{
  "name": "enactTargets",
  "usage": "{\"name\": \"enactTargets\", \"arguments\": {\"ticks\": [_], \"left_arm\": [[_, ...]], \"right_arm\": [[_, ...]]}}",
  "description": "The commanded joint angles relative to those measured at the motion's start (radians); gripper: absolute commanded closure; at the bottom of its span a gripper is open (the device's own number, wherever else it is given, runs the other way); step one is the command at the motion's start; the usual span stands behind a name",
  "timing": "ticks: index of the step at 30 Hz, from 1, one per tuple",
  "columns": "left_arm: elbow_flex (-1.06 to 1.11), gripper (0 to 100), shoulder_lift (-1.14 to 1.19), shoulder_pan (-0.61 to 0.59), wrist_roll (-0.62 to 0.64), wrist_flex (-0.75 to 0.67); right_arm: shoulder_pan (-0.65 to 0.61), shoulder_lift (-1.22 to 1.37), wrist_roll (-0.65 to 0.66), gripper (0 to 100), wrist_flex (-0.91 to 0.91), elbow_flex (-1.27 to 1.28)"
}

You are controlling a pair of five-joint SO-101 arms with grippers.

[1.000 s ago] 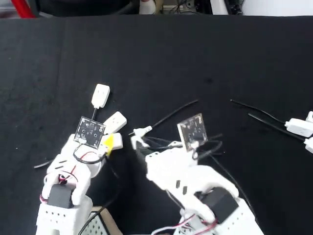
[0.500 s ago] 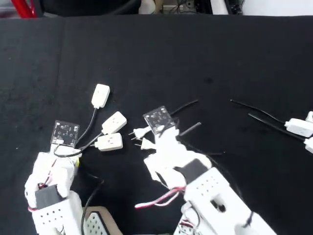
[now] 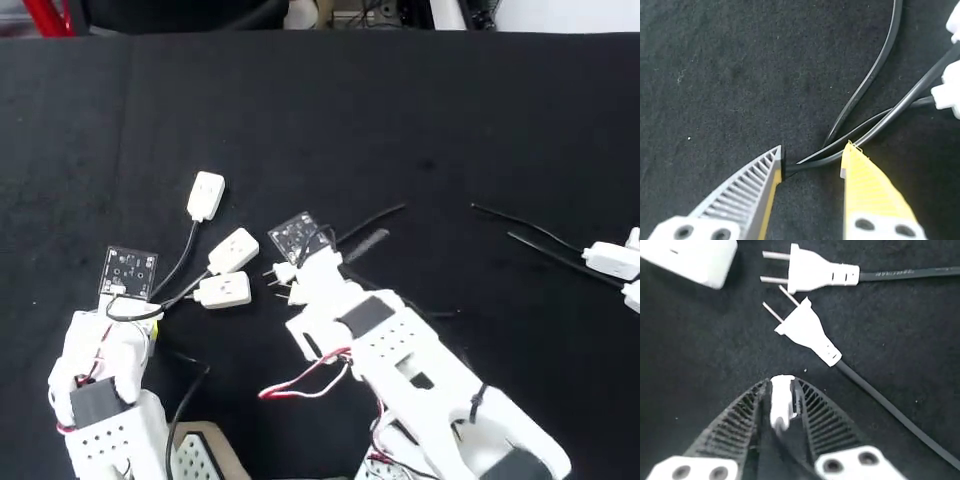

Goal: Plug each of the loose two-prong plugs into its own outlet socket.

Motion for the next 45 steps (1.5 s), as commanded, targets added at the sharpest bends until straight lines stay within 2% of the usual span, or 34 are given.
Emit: {"name": "enactTargets", "arguments": {"ticks": [1,10,14,25,29,32,37,39,42,45], "left_arm": [[0.018,81,-0.005,-0.005,-0.008,-0.025],[0.019,81,-0.005,-0.005,-0.008,-0.025],[0.019,81,-0.005,-0.005,-0.008,-0.025],[0.019,81,-0.005,-0.005,-0.008,-0.025],[0.019,81,-0.005,-0.010,-0.006,-0.048],[0.007,81,-0.005,-0.016,-0.005,-0.052],[-0.053,81,-0.005,-0.016,0.014,-0.043],[-0.091,81,-0.005,-0.016,0.089,-0.051],[-0.180,80,-0.005,-0.007,0.163,-0.054],[-0.265,80,-0.003,0.033,0.221,-0.064]], "right_arm": [[-0.005,0.053,0.038,98.3,0.012,0.005],[0.000,0.058,0.118,98.3,0.201,-0.108],[0.000,0.058,0.149,98.2,0.227,-0.139],[0.000,0.051,0.143,98.6,0.230,-0.151],[0.017,0.051,0.083,98.6,0.250,-0.245],[0.037,0.051,0.043,98.6,0.350,-0.375],[0.143,0.059,-0.026,98.6,0.493,-0.601],[0.218,0.059,-0.038,98.6,0.532,-0.644],[0.327,0.059,-0.035,98.6,0.537,-0.645],[0.381,0.061,-0.043,98.6,0.486,-0.611]]}}
